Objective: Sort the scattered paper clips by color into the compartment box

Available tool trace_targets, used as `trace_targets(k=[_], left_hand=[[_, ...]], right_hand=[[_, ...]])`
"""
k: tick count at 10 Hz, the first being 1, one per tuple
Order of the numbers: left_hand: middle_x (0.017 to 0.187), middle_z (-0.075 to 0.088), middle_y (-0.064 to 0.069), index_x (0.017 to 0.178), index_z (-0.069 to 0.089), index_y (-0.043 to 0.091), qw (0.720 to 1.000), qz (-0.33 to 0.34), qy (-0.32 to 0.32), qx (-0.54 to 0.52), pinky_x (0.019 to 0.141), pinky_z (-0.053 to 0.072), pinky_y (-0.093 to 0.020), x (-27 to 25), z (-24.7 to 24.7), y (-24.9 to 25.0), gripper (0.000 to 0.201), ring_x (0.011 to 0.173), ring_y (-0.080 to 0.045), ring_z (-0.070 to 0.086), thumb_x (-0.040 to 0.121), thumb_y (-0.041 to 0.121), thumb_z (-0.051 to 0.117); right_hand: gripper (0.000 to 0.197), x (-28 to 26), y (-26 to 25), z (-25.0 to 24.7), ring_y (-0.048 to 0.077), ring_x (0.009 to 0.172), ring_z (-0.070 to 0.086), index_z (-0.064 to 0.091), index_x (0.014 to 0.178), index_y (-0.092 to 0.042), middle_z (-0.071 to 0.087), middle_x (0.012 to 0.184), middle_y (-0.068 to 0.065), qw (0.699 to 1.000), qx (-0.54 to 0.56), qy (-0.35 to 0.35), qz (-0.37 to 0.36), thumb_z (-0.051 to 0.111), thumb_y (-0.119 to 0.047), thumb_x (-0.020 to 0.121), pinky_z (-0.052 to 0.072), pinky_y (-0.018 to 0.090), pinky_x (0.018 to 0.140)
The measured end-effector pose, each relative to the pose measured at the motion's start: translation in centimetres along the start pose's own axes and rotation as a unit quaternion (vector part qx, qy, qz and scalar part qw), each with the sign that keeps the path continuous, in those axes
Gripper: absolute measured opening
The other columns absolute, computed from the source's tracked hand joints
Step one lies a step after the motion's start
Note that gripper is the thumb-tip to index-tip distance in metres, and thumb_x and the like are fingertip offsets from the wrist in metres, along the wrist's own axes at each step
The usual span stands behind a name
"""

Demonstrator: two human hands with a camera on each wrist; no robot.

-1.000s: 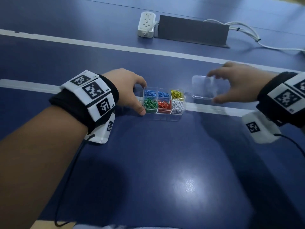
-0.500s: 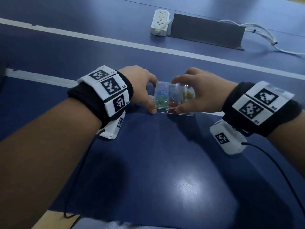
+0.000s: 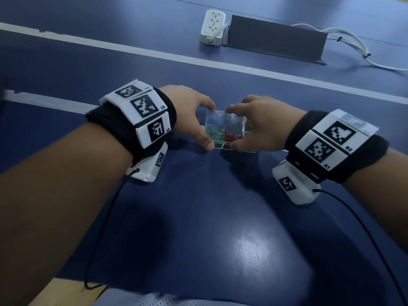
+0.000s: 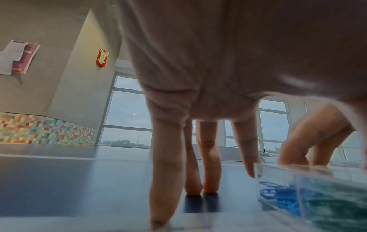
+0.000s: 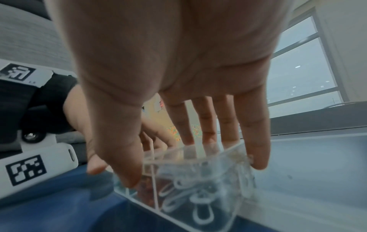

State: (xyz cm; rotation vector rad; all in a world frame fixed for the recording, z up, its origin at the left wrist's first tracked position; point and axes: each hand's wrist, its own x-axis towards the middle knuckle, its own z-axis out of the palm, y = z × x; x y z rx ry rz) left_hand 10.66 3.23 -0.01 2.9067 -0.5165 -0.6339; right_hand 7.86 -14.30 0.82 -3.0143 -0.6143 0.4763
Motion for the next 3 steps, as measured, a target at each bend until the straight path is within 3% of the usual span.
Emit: trace_targets(k=[2, 3], left_hand=[[0.132, 0.054, 0.001, 0.135, 0.041, 0.037, 1.000, 0.007, -0.007, 0.030, 0.097, 0.040, -0.035, 0.24, -0.32, 0.58, 0.083, 0.119, -0.024, 0.050, 0.062, 0.061, 0.071], [0.137, 0.051, -0.001, 0.142, 0.027, 0.036, 1.000, 0.009, -0.009, 0.009, 0.103, 0.038, -0.035, -0.13, -0.36, 0.45, 0.097, 0.124, -0.024, 0.048, 0.060, 0.061, 0.073]], right_hand=[[0.073, 0.20, 0.05, -0.32, 0.030, 0.109, 0.054, 0.047, 0.132, -0.026, 0.057, 0.120, 0.007, 1.000, -0.003, -0.013, 0.011, 0.069, -0.053, 0.068, 0.048, 0.042, 0.092], [0.083, -0.10, 0.19, -0.34, 0.030, 0.116, 0.051, 0.038, 0.139, -0.024, 0.052, 0.128, 0.010, 0.999, 0.017, -0.032, 0.019, 0.069, -0.055, 0.069, 0.044, 0.041, 0.097]])
